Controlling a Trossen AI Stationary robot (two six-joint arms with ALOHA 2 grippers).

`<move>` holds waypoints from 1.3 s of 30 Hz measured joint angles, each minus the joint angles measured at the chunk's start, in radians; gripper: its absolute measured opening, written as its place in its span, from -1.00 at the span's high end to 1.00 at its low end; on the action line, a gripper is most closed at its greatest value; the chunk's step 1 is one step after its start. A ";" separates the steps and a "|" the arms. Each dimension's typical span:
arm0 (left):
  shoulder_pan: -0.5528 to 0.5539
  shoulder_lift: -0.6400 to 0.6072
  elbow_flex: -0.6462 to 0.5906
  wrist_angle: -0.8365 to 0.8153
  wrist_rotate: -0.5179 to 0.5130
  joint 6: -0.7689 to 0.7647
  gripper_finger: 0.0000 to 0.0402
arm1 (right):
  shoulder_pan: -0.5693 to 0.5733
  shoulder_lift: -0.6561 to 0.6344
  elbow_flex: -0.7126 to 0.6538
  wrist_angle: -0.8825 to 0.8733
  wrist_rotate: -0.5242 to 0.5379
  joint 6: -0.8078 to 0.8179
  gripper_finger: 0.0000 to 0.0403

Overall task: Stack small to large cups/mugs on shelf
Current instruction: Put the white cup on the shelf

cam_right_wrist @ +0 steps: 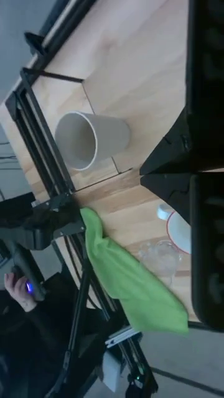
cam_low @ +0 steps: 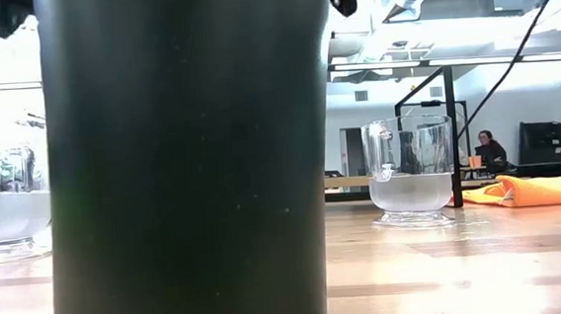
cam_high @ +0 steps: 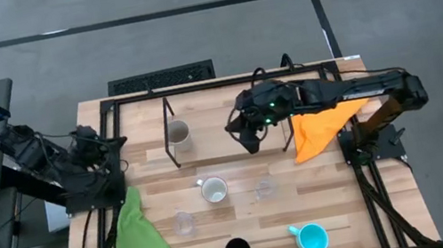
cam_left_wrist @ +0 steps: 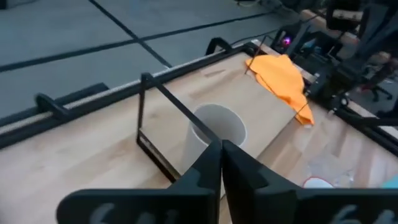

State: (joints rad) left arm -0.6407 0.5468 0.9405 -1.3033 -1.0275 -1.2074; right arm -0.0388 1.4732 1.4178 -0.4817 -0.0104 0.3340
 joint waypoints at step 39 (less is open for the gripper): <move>1.108 0.181 -0.290 0.771 0.909 1.128 1.00 | 0.102 -0.014 0.000 -0.013 0.038 0.016 0.94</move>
State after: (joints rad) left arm 0.4671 0.7277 0.6506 -0.5327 -0.1180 -0.0794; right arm 0.0637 1.4590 1.4174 -0.4946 0.0277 0.3500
